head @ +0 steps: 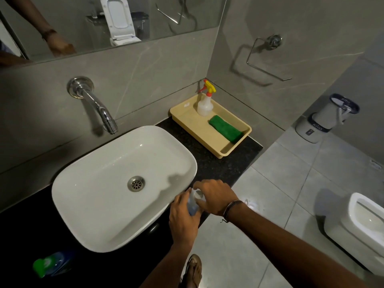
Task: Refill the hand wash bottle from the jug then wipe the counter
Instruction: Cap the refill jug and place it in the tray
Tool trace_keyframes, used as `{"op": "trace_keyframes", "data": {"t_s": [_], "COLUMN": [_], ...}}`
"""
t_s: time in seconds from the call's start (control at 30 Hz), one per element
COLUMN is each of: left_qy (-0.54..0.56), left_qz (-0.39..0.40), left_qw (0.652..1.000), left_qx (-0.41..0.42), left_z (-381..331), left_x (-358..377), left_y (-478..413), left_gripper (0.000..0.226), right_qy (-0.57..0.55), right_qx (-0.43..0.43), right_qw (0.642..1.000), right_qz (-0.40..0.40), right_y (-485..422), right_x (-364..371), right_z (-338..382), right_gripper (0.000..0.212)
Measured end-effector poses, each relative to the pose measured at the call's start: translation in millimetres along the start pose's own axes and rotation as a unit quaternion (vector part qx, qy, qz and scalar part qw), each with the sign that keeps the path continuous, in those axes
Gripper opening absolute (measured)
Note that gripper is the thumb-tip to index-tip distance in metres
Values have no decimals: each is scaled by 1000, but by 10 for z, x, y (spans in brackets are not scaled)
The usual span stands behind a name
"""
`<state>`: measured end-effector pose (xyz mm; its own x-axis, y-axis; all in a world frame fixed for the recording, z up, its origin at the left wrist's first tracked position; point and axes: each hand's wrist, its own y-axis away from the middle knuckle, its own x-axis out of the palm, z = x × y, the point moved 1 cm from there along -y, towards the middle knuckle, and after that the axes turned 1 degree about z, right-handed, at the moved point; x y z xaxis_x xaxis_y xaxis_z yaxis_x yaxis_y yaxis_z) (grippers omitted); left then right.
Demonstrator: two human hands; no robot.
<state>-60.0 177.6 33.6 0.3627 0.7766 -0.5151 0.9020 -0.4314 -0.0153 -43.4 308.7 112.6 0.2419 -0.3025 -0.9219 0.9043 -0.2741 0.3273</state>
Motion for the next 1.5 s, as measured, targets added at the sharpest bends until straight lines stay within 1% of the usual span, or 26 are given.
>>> {"op": "trace_keyframes", "data": {"t_s": [0.03,0.1,0.17,0.27,0.37,0.43,0.47,0.53,0.57,0.6,0.67,0.73,0.8,0.9,0.93,1.0,1.13,1.2,1.27,1.4,1.5], "left_qy": [0,1,9,13,14,13,12,7,6,7,16,39,40,17,26,40,105,106,99,134,137], "left_qz": [2,7,4,3,4,-2,-7,-17,-21,-22,-20,-20,-32,-70,-73,-53,4,15,13,33,32], "left_qw": [1000,1000,1000,1000,1000,1000,1000,1000,1000,1000,1000,999,999,997,997,997,994,994,994,989,989], "left_qx": [-1,0,0,-6,-1,6,10,18,19,17,2,-10,5,32,28,28,14,17,41,54,54], "left_z": [-3,-12,-8,21,18,14,21,44,57,69,77,59,36,-13,-47,-103,-387,-637,-873,-1223,-1373], "left_x": [1,0,-4,7,18,17,15,20,24,30,51,63,81,137,131,136,99,96,96,198,318], "left_y": [-2,-5,2,20,17,24,29,32,30,28,25,11,-9,-5,-3,-38,-255,-458,-709,-1376,-1952], "left_gripper": [75,76,75,75,77,78,78,76,76,77,80,89,91,78,76,74,83,88,88,85,87], "right_qy": [15,27,6,6,2,-44,-91,-200,-243,-271,-275,-286,-341,-394,-398,-405,-407,-400,-377,-349,-345], "right_qx": [13,39,27,2,25,22,17,9,15,26,41,21,11,20,21,24,10,0,-8,-7,-2], "right_qw": [1000,999,1000,1000,1000,999,996,980,970,962,958,954,938,919,917,914,911,911,917,920,917], "right_qz": [1,-4,-6,8,-6,-8,-4,-3,-1,12,66,86,65,20,9,-16,-71,-99,-132,-178,-200], "right_y": [5,0,5,-1,22,45,56,73,79,83,77,26,-26,-46,-20,55,195,205,139,-258,-738], "right_x": [13,38,26,35,122,169,181,200,230,286,449,631,755,830,824,736,297,-38,-351,-851,-1100], "right_z": [1,-10,0,-27,-62,-126,-183,-387,-515,-636,-784,-789,-707,-656,-658,-678,-787,-856,-933,-1167,-1381], "right_gripper": [38,43,45,40,40,45,48,50,54,62,80,86,80,61,58,55,56,56,59,62,63]}}
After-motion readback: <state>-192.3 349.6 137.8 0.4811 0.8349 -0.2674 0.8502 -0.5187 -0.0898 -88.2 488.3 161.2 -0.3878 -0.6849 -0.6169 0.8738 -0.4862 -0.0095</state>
